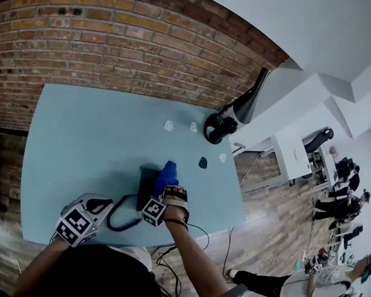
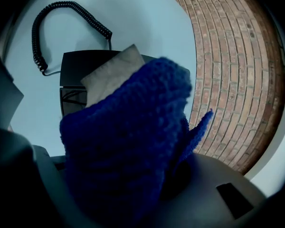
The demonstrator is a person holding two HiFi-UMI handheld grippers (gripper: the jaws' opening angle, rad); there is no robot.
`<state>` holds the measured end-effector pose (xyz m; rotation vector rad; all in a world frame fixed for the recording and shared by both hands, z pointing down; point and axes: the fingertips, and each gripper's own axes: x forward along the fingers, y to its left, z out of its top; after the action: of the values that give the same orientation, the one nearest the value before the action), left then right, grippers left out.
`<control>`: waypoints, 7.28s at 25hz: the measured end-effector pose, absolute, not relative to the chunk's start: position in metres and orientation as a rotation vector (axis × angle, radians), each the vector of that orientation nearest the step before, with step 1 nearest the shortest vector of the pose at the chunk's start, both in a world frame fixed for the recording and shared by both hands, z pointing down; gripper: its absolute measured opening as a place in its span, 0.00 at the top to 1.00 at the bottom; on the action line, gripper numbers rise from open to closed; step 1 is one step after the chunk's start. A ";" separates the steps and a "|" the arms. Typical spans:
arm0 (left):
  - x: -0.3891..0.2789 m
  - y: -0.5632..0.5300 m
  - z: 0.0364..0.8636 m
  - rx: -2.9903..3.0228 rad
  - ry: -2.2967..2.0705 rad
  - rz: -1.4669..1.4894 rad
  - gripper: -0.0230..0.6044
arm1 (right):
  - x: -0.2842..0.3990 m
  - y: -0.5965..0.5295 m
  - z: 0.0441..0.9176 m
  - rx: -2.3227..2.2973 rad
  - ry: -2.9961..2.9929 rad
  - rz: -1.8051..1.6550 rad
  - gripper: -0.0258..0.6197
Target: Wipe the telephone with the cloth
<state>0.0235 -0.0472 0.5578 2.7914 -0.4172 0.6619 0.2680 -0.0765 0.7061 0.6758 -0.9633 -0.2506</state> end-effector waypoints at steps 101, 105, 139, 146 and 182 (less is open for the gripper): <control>0.012 -0.044 0.565 2.745 -0.430 0.671 0.98 | 0.143 0.074 0.701 0.352 -1.654 0.911 0.84; 0.007 -0.049 0.568 2.731 -0.452 0.676 0.98 | 0.229 -0.072 0.640 0.909 -1.504 0.306 0.84; 0.009 -0.038 0.592 2.679 -0.390 0.780 0.98 | 0.211 -0.071 0.714 0.605 -1.015 -0.312 0.83; 0.016 -0.035 0.590 2.694 -0.355 0.790 0.98 | 0.210 -0.057 0.713 0.585 -0.982 -0.295 0.83; 0.013 -0.030 0.597 2.693 -0.314 0.804 0.98 | 0.118 0.030 0.754 0.934 -1.694 0.711 0.81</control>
<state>0.0135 -0.0300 0.5970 2.6934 -0.3143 0.8037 0.1179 0.0298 0.7538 0.9345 -1.6936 0.7113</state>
